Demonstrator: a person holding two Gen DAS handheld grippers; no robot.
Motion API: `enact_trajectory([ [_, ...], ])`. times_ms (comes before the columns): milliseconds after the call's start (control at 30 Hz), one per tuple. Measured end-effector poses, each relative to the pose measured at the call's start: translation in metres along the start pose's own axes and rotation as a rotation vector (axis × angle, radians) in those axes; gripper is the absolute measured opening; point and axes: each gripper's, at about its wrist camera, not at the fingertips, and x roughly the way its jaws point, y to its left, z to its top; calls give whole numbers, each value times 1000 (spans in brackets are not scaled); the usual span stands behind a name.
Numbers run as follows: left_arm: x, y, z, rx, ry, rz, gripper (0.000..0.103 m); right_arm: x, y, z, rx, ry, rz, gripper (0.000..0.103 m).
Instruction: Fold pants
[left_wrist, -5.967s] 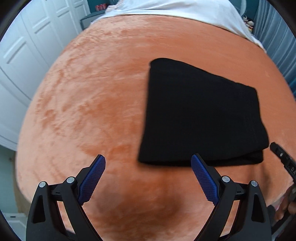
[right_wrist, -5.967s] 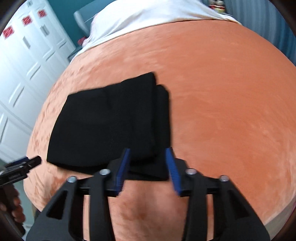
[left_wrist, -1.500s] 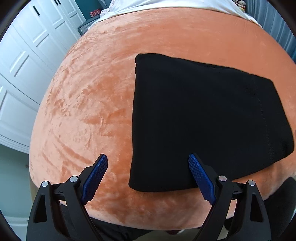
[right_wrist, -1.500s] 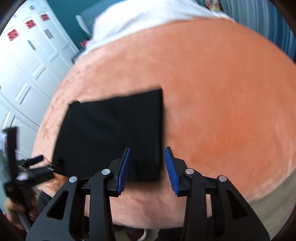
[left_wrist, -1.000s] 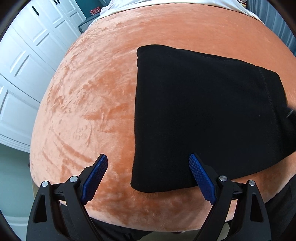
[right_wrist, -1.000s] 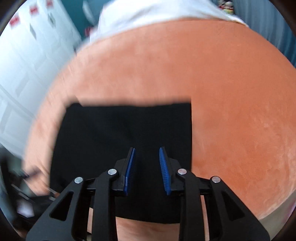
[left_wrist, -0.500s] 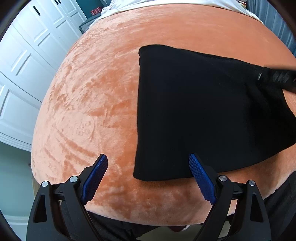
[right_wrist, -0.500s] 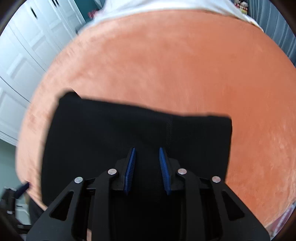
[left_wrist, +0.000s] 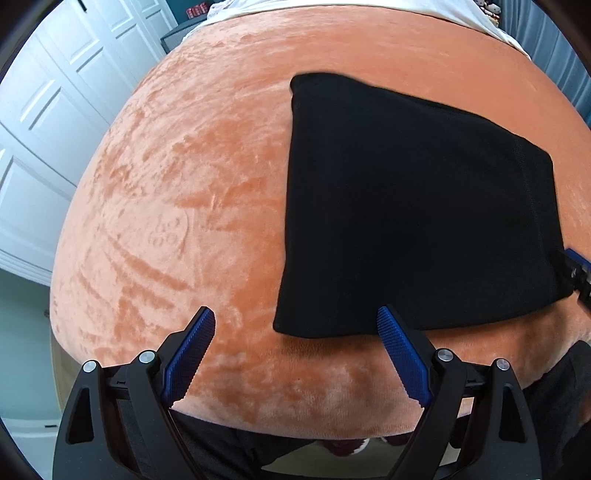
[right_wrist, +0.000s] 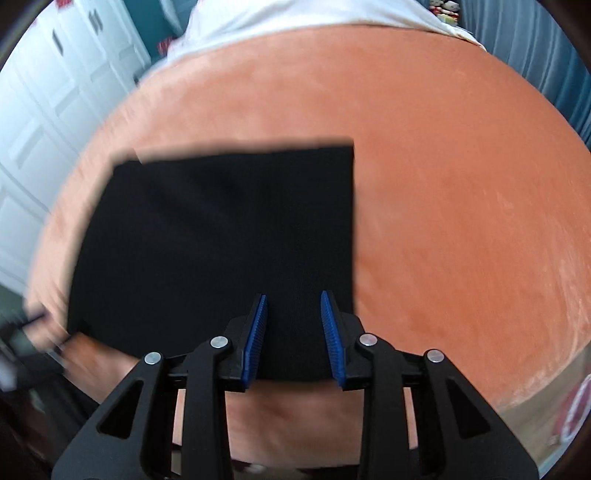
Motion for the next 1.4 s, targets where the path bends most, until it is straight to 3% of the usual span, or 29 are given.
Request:
enact_trajectory([
  [133,0,-3,-5,-7,10,15,87,-30,-5,3,86,-69,56,31],
  [167,-1,-5,-7,-10,10,16,87,-28,-6,2,80,-63,60,33],
  [233,-3,-9,-8,-7,17,9,87,-1,-4,-1,19,30,11,36],
  [333,-11,-11,-11,11,2,16,87,-22,-24,-12,96,-2,69,38],
  [533,-17,-15,-15,19,8,-16,87,-37,-30,-29,123,-4,66,39],
  [667,-23,-17,-14,20,2,-41,87,-46,-38,-35,145,-10,78,49],
  [733,-24,-15,-12,9,13,-95,87,-46,-39,-38,142,-5,78,50],
  [867,-15,4,-4,-81,75,-374,87,-40,-47,-32,155,8,106,71],
  [967,-5,17,9,-121,82,-429,87,-33,-52,-25,181,24,152,78],
  [1033,2,21,20,-141,103,-414,87,-27,-54,-20,205,36,160,78],
  [1133,-4,16,29,-138,93,-329,86,-31,-53,-9,226,-3,117,78],
  [1200,-19,2,34,-70,10,-191,87,-43,-43,2,198,-73,107,78],
  [1300,-29,-19,40,28,-64,-67,87,-50,-22,19,125,-117,125,78],
  [1367,-30,-28,42,49,-65,-71,87,-46,-5,37,75,-131,140,76],
  [1400,-30,-30,43,50,-62,-77,87,-42,2,45,60,-136,155,69],
])
